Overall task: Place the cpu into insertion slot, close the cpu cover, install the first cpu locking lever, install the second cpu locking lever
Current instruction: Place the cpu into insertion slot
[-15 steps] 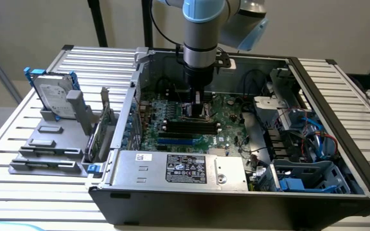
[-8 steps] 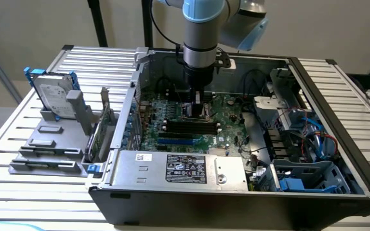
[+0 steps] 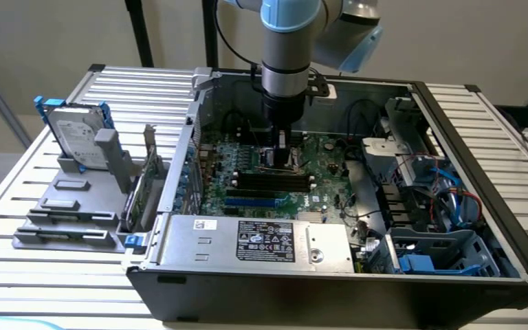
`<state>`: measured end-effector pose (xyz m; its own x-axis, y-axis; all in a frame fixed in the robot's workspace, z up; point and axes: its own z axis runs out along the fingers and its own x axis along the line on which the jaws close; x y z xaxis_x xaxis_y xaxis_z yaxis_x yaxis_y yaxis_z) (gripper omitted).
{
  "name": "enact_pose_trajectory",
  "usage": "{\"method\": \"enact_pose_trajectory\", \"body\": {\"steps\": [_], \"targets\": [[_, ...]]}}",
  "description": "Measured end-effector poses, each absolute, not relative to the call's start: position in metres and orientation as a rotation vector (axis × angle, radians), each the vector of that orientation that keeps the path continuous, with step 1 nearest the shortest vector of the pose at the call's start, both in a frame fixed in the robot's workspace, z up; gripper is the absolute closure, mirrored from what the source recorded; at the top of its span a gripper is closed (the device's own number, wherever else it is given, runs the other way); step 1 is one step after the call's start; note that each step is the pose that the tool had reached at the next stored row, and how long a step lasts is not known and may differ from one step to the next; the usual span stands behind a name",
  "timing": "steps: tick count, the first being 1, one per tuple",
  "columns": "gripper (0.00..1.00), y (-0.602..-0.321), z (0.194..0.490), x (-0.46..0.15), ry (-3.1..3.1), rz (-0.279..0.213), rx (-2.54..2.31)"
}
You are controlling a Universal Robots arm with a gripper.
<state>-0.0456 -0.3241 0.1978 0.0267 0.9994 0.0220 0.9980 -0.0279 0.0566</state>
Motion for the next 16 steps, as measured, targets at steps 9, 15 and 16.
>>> {"method": "enact_pose_trajectory", "body": {"steps": [9,15,16], "targets": [[0.46,-0.324,0.1972,-0.0456,2.172,0.085,2.232],[0.38,-0.324,0.1969,-0.0457,2.172,0.085,2.232],[0.38,-0.324,0.1969,-0.0457,2.172,0.085,2.232]]}}
